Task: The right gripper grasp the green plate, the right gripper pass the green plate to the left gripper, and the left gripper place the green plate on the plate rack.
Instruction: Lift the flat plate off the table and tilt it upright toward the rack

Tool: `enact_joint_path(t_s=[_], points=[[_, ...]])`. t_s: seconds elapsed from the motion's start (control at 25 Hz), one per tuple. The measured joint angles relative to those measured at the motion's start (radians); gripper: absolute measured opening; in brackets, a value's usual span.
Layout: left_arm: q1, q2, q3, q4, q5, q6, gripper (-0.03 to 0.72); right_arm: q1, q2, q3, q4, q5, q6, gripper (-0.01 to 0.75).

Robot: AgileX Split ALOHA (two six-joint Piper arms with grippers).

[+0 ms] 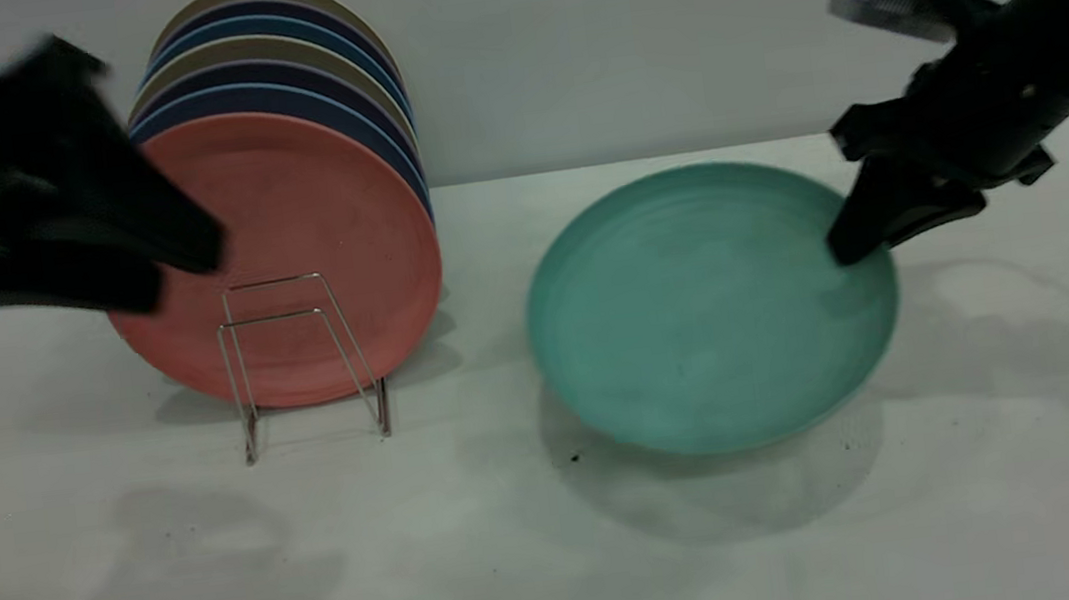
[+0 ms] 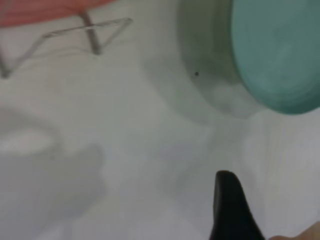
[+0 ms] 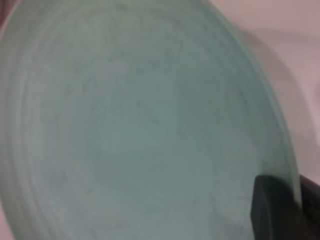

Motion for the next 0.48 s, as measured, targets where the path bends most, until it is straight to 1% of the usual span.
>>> enact_joint_path(t_s=[0.12,0.2,0.32,0.48], points=[[-0.046,0.047,-0.004,-0.039,-0.035,0.034,0.446,0.027,-0.005,0.0,0.008,0.046,-0.009,0.015],[-0.064,0.065,-0.004,-0.053,-0.051,0.042,0.446,0.044,-0.019,0.0,0.039,0.081,-0.032,0.015],[-0.074,0.081,-0.004,-0.066,-0.079,0.049,0.446,0.066,-0.052,0.0,0.117,0.133,-0.07,0.015],[-0.074,0.081,-0.004,-0.089,-0.119,0.054,0.446,0.094,-0.078,0.0,0.202,0.164,-0.114,0.015]])
